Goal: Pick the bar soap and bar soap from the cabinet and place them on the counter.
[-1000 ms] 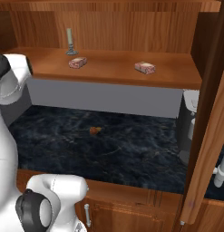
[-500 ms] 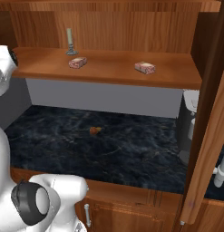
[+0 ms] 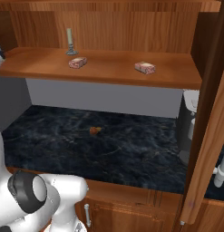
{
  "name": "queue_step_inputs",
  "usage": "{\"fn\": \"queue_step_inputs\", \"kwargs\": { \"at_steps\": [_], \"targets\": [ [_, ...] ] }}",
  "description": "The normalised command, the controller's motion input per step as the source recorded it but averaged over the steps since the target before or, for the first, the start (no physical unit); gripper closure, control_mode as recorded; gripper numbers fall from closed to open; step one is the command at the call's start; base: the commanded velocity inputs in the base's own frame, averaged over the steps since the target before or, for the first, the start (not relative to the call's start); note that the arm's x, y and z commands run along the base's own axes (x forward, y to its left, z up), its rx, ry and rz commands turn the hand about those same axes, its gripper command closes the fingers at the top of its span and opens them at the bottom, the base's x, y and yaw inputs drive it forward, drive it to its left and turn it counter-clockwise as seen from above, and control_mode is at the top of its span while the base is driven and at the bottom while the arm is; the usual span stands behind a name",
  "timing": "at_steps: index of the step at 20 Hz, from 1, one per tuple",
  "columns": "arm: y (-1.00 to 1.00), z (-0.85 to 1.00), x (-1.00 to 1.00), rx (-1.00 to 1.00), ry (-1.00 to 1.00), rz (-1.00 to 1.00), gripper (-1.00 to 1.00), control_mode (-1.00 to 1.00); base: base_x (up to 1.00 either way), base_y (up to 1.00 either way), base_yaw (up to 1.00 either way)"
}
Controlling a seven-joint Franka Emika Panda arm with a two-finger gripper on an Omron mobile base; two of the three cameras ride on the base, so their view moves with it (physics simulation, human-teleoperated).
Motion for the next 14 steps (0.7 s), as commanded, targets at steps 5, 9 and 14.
{"fn": "queue_step_inputs", "kwargs": {
  "at_steps": [5, 9, 14],
  "targets": [
    [0.0, -0.03, -0.16, -0.01, -0.03, 0.0, -1.0, -1.0, 0.0, 0.0, 0.0],
    [0.0, -0.03, -0.24, 0.0, -0.06, 0.0, -1.0, -1.0, 0.0, 0.0, 0.0],
    [-0.07, -0.05, -0.34, 0.0, -0.1, 0.0, -1.0, -1.0, 0.0, 0.0, 0.0]
  ]
}}
